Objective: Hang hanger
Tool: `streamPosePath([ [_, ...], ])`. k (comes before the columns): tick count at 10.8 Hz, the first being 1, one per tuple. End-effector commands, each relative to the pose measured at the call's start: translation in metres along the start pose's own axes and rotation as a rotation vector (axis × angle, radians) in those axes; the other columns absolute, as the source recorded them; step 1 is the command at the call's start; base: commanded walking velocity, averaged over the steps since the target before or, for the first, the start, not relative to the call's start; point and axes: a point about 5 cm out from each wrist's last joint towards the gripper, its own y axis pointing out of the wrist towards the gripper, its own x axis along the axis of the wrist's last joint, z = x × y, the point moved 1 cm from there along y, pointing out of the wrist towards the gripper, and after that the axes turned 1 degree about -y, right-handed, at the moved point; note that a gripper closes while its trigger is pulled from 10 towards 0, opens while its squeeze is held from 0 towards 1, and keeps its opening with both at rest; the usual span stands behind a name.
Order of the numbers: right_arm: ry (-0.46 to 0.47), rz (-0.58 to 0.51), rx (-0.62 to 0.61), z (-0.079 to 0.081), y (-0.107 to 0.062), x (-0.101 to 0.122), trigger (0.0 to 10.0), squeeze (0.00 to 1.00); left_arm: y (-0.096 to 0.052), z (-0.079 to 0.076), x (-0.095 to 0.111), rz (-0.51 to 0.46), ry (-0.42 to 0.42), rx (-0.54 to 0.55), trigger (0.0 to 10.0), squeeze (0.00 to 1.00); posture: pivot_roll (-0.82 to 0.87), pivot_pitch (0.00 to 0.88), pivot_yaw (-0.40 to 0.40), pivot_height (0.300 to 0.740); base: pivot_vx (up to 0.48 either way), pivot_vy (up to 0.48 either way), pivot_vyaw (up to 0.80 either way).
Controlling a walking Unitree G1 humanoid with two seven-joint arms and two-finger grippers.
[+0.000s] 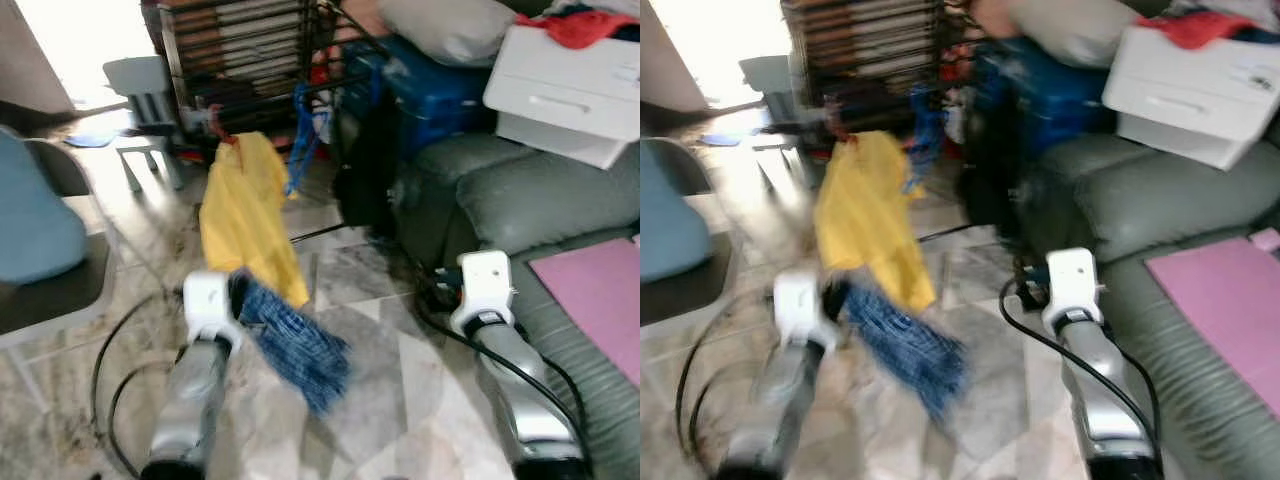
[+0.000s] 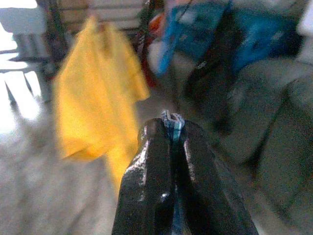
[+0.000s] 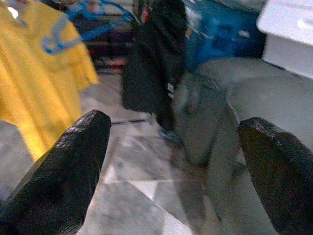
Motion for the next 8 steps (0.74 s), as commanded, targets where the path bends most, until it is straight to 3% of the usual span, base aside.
streamPosePath([
  [1, 0.01, -0.042, 0.021, 0.007, 0.004, 0.012, 10.0, 0.0, -0.006, 0.014, -0.006, 0.019, 0.024, 0.047, 10.0, 0.0, -0.23, 0.0, 0.045, 0.74, 0.281, 0.39, 0.79],
  [4, 0.007, -0.044, 0.053, 0.011, 0.007, 0.014, 10.0, 0.0, -0.008, 0.024, -0.007, 0.019, 0.029, 0.124, 10.0, 0.0, -0.2, 0.0, 0.026, 0.74, 0.266, 0.401, 0.14],
  [8, 0.001, -0.022, 0.072, 0.02, 0.011, 0.005, 10.0, 0.0, -0.008, 0.017, -0.014, 0.033, 0.029, 0.098, 10.0, 0.0, -0.19, 0.0, 0.022, 0.74, 0.0, 0.0, 0.0],
])
